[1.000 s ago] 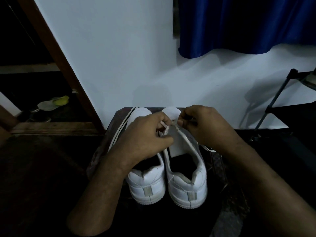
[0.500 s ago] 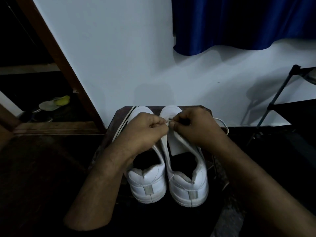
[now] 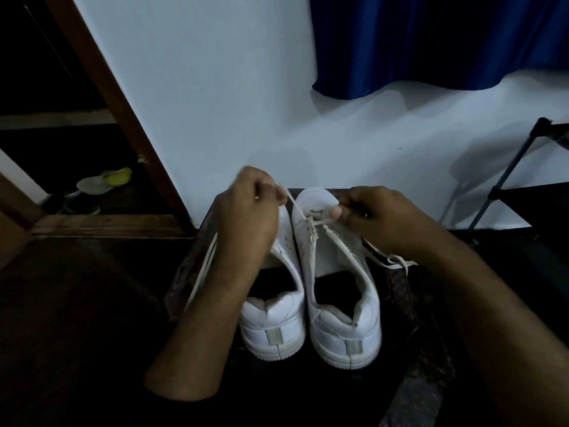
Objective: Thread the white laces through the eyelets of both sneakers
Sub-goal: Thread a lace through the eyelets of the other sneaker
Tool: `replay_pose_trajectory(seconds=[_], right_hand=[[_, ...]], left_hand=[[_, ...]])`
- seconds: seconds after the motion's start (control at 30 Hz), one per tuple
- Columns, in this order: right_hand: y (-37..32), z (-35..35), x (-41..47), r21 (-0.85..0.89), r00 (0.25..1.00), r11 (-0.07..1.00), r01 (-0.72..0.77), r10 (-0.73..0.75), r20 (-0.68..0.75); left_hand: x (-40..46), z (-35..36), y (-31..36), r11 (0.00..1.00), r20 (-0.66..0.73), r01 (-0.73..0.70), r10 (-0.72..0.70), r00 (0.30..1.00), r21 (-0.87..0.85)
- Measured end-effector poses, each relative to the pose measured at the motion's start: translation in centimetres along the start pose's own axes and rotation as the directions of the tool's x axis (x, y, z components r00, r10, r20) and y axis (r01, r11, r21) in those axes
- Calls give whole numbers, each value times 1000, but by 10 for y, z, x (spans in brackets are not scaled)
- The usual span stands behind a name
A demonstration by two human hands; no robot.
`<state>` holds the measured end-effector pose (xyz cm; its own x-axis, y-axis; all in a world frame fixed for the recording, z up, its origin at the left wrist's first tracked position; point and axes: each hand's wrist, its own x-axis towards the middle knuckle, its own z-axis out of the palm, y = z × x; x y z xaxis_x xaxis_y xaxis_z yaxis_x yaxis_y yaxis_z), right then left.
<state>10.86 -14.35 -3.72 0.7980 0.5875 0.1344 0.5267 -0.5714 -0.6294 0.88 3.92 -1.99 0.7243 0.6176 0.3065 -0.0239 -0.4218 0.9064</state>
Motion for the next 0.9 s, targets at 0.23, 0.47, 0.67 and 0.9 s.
replay_pose_trajectory(seconds=[0.23, 0.47, 0.67, 0.9], right_hand=[[-2, 0, 1, 359, 988, 931, 63, -8, -152], [-13, 2, 0, 601, 985, 781, 168, -118, -122], [-5, 8, 4, 417, 990, 900, 130, -97, -101], [-18, 10, 0, 596, 989, 790, 145, -102, -105]], left_hand=[[6, -15, 0, 976, 182, -133, 102, 978, 169], [-8, -3, -7, 791, 342, -367, 213, 915, 489], [-5, -6, 19, 793, 252, 219, -86, 964, -569], [-2, -10, -11, 657, 422, -461, 233, 876, 596]])
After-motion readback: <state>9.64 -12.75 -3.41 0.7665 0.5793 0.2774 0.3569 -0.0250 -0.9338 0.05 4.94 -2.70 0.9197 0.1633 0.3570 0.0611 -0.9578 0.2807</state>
